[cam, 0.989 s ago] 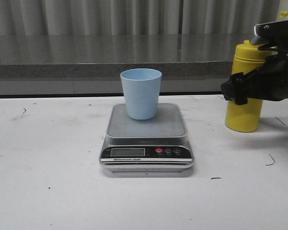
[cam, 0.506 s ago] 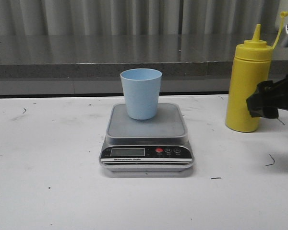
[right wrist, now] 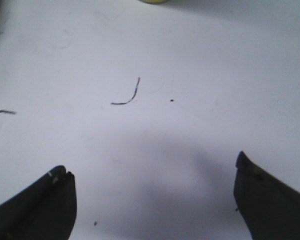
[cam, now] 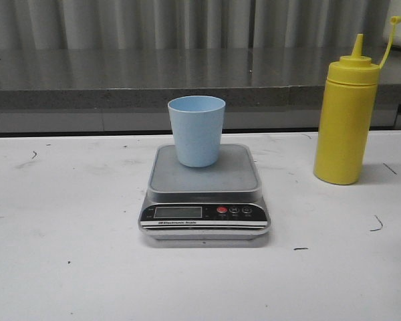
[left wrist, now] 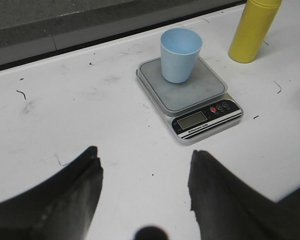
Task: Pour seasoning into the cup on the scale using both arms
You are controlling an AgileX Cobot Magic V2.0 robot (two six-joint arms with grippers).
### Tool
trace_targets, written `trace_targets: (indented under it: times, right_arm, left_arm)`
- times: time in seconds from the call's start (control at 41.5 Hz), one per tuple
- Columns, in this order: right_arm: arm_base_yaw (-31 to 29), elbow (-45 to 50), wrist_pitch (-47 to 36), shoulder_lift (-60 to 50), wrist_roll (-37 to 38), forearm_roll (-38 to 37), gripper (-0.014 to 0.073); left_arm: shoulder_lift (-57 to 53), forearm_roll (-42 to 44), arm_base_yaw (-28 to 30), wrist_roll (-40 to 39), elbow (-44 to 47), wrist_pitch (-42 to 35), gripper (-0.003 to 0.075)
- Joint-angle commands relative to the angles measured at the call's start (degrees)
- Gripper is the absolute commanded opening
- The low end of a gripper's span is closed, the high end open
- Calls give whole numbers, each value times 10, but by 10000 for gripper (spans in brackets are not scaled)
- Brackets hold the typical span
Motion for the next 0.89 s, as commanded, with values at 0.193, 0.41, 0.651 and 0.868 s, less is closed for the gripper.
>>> trace_targets:
  times: [0.193, 0.41, 0.651, 0.868]
  right_arm:
    - [8, -24, 92, -191, -31, 9, 654]
    - [8, -24, 172, -326, -38, -5, 654]
    - [8, -24, 228, -423, -37, 40, 654]
    - [8, -24, 228, -457, -37, 38, 654]
  left_arm:
    - [3, -2, -1, -6, -16, -45, 387]
    - [3, -2, -1, -6, -16, -45, 386]
    - [3, -2, -1, -6, -16, -45, 386]
    - [3, -2, -1, -6, -16, -45, 386]
